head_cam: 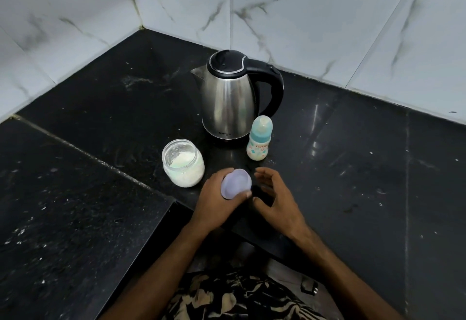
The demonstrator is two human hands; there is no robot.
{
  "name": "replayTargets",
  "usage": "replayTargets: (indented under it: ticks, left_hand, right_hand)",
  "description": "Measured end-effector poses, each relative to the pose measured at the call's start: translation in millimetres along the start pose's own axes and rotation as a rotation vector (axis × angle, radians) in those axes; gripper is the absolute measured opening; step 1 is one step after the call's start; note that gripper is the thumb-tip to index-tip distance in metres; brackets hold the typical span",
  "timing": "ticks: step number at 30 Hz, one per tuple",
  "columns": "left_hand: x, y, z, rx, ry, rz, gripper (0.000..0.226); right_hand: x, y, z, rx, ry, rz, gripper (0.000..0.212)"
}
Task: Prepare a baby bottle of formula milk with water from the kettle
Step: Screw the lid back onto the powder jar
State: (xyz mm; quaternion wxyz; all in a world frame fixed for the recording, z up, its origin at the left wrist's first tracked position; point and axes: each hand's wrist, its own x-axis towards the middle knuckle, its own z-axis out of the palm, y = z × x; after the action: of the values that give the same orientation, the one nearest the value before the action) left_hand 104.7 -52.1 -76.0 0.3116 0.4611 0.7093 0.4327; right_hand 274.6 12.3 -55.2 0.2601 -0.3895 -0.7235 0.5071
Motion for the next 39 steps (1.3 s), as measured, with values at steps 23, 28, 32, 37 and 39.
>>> replayTargets:
  ticks: [23,28,32,37,39]
  left_hand:
    - [-35,-4,-77,-0.493,-0.022,-0.396,0.023]
    - [-31,-15,-105,-0.412,0.146,-0.286,0.006]
    - [-19,-25,-119,-0.319,0.273,-0.181,0.015]
    - [-9,-28,-126,-0.178,0.285,-0.064,0.053]
    - [-5,-31,-127,-0.131,0.215,-0.031,0.077]
  right_hand:
    - [66,-77,20,-0.275,-0.169,-0.353,0.073]
    - [105,-101,33,-0.511,-0.317,-0.426,0.076]
    - [125,-114,49,-0.569,-0.412,-0.451,0.076]
    - [137,-122,64,-0.653,-0.484,-0.465,0.076]
    - [137,-124,68,-0.683,-0.506,-0.456,0.075]
